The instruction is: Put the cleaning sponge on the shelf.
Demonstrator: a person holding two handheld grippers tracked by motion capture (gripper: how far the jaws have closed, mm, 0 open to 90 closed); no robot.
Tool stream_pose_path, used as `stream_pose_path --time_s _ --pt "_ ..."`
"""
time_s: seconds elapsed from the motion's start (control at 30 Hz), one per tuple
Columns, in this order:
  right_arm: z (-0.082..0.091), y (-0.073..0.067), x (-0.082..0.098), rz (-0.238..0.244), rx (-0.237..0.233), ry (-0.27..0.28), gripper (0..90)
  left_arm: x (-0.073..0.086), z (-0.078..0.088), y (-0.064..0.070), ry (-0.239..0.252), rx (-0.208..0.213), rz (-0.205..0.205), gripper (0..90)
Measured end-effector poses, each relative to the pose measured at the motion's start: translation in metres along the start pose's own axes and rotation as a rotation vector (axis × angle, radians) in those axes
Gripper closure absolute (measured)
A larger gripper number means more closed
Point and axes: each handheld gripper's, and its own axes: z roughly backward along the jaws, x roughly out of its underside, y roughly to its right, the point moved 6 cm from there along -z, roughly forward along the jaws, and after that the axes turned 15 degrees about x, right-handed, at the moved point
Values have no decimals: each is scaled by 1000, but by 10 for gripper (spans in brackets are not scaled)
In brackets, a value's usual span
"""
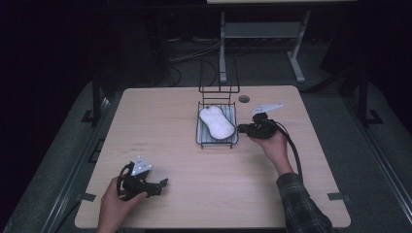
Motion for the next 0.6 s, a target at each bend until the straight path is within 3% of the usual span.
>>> stream_pose_path --time_s 0.27,0.37,0.6 --pt "20 6 11 4 11 7 656 -1 -1 0 1 -3 3 126" --pt "28 8 15 -11 29 10 512 -1 -1 0 1 -3 3 126" --pt "43 9 28 -32 67 16 346 -1 -1 0 0 -3 3 127"
